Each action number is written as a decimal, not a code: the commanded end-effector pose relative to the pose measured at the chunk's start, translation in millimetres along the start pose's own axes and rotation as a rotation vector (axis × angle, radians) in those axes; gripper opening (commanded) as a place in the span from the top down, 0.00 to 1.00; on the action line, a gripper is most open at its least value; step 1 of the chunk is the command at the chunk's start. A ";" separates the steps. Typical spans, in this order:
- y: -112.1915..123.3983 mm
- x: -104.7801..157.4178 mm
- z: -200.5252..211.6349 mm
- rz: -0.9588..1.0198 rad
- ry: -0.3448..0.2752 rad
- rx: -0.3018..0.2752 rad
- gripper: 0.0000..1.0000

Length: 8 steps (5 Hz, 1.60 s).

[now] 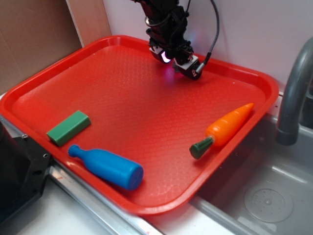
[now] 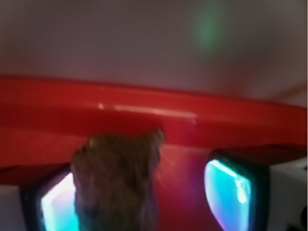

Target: Grab the rock.

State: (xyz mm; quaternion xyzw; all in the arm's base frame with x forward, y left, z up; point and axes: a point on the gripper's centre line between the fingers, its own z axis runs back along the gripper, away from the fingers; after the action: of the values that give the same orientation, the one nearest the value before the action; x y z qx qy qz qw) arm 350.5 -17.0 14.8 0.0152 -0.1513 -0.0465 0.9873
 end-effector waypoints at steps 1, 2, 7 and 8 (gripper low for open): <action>-1.9 3.9 13.3 -0.019 -0.040 -0.056 1.00; 0.4 -0.6 24.7 -0.002 -0.003 -0.082 1.00; -8.2 -51.3 219.1 0.105 -0.008 -0.163 1.00; -13.5 -46.1 228.4 0.166 0.030 -0.085 1.00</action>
State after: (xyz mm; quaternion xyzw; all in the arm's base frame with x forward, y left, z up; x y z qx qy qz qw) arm 227.4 -25.9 201.0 -0.0362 -0.1114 0.0328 0.9926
